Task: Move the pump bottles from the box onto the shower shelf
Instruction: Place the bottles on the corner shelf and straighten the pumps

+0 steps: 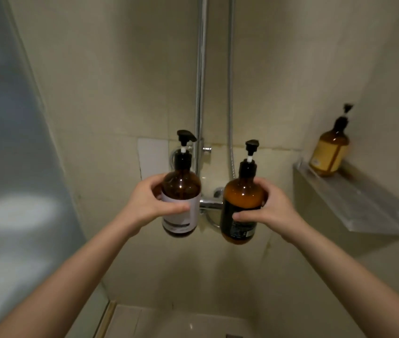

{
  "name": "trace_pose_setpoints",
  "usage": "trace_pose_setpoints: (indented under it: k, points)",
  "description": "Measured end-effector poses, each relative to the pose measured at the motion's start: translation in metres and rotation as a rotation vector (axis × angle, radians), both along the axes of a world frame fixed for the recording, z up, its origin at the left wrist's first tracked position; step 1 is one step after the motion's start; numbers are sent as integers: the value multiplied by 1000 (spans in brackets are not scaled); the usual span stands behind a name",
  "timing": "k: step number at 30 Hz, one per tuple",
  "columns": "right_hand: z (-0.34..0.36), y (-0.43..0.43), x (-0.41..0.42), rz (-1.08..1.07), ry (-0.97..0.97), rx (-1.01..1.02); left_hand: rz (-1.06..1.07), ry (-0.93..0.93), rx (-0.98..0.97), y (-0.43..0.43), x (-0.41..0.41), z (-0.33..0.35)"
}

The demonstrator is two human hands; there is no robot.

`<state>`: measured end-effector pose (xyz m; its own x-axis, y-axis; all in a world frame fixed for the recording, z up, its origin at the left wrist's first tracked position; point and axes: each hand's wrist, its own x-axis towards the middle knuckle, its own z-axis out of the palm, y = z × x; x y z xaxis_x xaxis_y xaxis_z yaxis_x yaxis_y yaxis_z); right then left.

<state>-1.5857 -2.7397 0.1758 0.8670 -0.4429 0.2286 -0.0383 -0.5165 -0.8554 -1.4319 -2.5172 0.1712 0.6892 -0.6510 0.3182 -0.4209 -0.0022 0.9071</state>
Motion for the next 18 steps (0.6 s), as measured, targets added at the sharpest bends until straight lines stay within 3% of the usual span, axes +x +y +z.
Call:
trace_pose_setpoints:
  k: [8, 18]
  points:
    - [92, 10, -41, -20, -32, -51, -63, -26, -25, 7, -32, 75]
    - [100, 9, -61, -98, -27, -49, -114, -6, -31, -5, -29, 90]
